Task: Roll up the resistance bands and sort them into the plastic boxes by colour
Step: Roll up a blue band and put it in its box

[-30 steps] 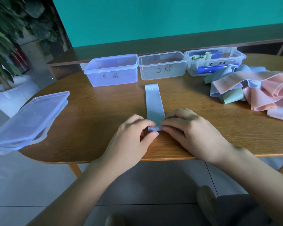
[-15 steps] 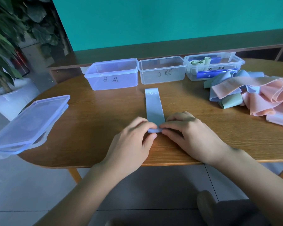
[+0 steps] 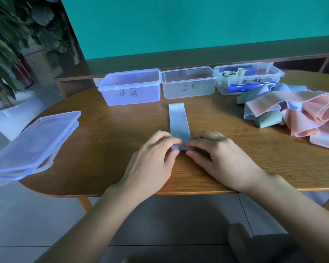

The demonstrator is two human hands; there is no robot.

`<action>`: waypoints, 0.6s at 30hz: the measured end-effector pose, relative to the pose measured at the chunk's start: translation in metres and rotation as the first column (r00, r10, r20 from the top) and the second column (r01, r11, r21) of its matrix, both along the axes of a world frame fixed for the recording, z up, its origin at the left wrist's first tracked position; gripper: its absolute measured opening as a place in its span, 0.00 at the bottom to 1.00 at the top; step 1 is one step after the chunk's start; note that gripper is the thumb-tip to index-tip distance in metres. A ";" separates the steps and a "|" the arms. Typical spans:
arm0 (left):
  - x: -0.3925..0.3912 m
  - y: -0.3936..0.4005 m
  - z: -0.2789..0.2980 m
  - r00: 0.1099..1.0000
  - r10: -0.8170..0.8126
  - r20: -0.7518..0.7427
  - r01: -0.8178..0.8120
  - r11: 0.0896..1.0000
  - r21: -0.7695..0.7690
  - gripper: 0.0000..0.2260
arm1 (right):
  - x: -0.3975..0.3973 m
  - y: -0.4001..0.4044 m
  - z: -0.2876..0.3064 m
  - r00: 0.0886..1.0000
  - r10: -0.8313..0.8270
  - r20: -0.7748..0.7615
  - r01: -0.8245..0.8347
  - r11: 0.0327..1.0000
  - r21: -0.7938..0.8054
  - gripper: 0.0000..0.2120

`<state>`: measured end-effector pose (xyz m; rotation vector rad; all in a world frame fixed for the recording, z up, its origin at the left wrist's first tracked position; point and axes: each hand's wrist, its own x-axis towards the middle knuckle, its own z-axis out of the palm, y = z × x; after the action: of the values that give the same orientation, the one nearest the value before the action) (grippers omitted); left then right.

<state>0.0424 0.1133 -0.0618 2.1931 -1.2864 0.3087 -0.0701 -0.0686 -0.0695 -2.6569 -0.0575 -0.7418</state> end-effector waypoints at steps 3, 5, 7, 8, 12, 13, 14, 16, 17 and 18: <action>0.001 0.000 0.000 1.000 -0.014 0.010 0.013 1.000 0.022 0.08 | 0.001 -0.001 0.000 1.000 -0.009 -0.027 0.009 1.000 0.001 0.13; 0.001 0.000 -0.001 1.000 -0.013 0.010 0.013 1.000 0.024 0.08 | 0.002 -0.001 0.000 0.999 -0.012 -0.038 0.012 1.000 -0.005 0.14; 0.002 -0.002 -0.002 1.000 -0.007 0.004 0.007 1.000 0.029 0.09 | 0.002 -0.001 0.001 0.999 -0.007 -0.031 0.006 1.000 -0.017 0.13; 0.003 -0.002 -0.002 1.000 -0.003 -0.002 0.003 1.000 0.031 0.09 | 0.002 -0.001 0.001 1.000 -0.001 -0.021 0.000 1.000 -0.023 0.13; 0.007 -0.005 -0.003 1.000 -0.003 -0.030 0.004 1.000 0.028 0.10 | 0.001 0.000 0.001 1.000 -0.007 -0.006 0.007 0.999 -0.041 0.14; 0.007 -0.005 -0.003 0.999 -0.002 -0.034 0.003 1.000 0.029 0.10 | 0.002 0.000 0.001 1.000 -0.013 -0.019 0.013 0.999 -0.033 0.14; 0.008 -0.006 -0.003 0.999 0.004 -0.035 -0.003 0.999 0.033 0.11 | 0.002 0.000 0.002 0.999 -0.016 -0.033 0.015 1.000 -0.027 0.14; 0.008 -0.007 -0.002 0.999 0.017 -0.034 -0.017 1.000 0.024 0.12 | 0.004 -0.001 0.002 0.999 -0.018 -0.050 0.017 1.000 -0.019 0.15; 0.008 -0.007 -0.001 0.999 0.019 -0.032 -0.019 1.000 0.007 0.12 | 0.004 -0.001 0.002 0.998 -0.022 -0.054 0.022 1.000 -0.012 0.15; 0.008 -0.007 0.000 0.999 0.017 -0.028 -0.017 1.000 -0.009 0.12 | 0.005 -0.002 0.002 0.998 -0.027 -0.058 0.027 1.000 -0.004 0.15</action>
<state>0.0500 0.1064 -0.0622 2.1936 -1.2496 0.2888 -0.0652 -0.0707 -0.0675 -2.6852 -0.0073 -0.6729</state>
